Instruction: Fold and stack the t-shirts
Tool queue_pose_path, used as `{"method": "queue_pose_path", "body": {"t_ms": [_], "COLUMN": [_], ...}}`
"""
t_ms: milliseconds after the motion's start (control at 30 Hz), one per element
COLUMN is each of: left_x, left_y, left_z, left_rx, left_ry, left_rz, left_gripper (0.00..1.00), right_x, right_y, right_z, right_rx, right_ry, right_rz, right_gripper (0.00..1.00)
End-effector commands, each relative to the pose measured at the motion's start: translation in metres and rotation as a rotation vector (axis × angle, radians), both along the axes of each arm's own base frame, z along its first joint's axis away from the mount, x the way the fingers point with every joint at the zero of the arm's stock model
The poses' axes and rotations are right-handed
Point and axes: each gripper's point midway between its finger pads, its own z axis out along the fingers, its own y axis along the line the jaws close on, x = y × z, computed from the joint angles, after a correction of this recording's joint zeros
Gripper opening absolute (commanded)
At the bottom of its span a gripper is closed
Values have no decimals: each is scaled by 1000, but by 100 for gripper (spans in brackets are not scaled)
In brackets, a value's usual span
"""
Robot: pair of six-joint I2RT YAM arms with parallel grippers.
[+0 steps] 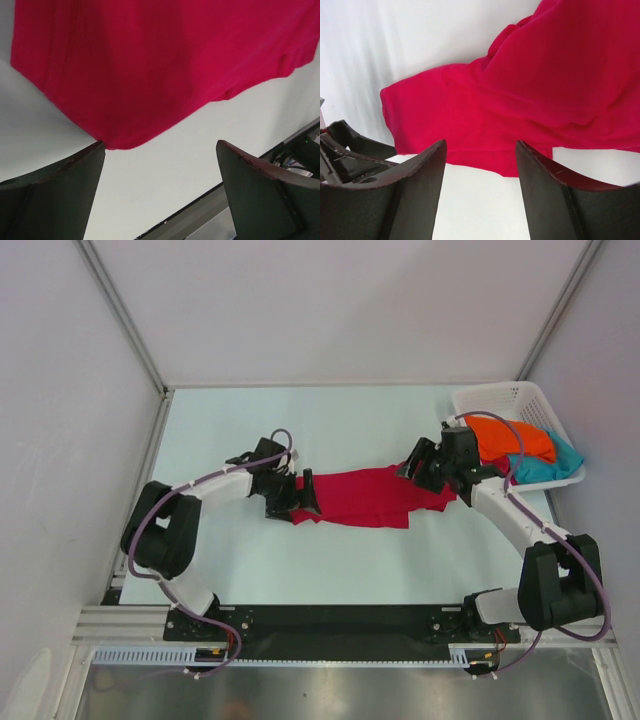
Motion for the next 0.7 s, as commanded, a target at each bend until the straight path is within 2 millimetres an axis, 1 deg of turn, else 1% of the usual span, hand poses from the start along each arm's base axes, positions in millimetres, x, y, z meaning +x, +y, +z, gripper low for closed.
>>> {"method": "queue_pose_path", "body": {"t_ms": [0, 167, 233, 300, 333, 400, 433, 467, 500, 533, 567, 600, 633, 667], "left_x": [20, 25, 27, 30, 31, 37, 38, 45, 47, 47, 56, 58, 57, 65], "left_y": [-1, 2, 2, -1, -2, -8, -11, -18, -22, -28, -37, -42, -50, -62], "left_z": [-1, -15, -22, -25, -29, -30, -34, -30, -31, -36, -31, -31, -38, -30], "left_rx": [33, 68, 75, 71, 68, 58, 58, 46, 39, 43, 27, 20, 22, -3], "left_ry": [-29, -5, 5, 10, 22, 16, 26, 14, 18, 31, 13, 19, 35, 19], "left_rz": [65, 97, 110, 124, 126, 133, 132, 128, 125, 115, 108, 107, 94, 83], "left_gripper": [100, 100, 100, 100, 100, 100, 100, 100, 100, 100, 100, 100, 99, 100], "right_x": [4, 7, 7, 9, 10, 12, 12, 13, 13, 14, 14, 15, 16, 16], "right_y": [-4, -6, -5, -5, -4, -4, -3, -4, -4, -4, -4, -5, -5, -6], "right_z": [-6, -12, -18, -20, -25, -28, -30, -35, -37, -39, -43, -46, -48, -53], "right_rx": [16, 19, 17, 18, 17, 16, 15, 12, 10, 9, 5, 3, 2, -1], "right_ry": [6, 15, 30, 35, 47, 52, 56, 69, 74, 82, 93, 100, 105, 117], "right_rz": [-3, -3, 0, -1, 4, 8, 12, 12, 11, 12, 16, 14, 15, 14], "right_gripper": [63, 63, 63, 63, 63, 63, 63, 63, 63, 63, 63, 63, 63, 63]}}
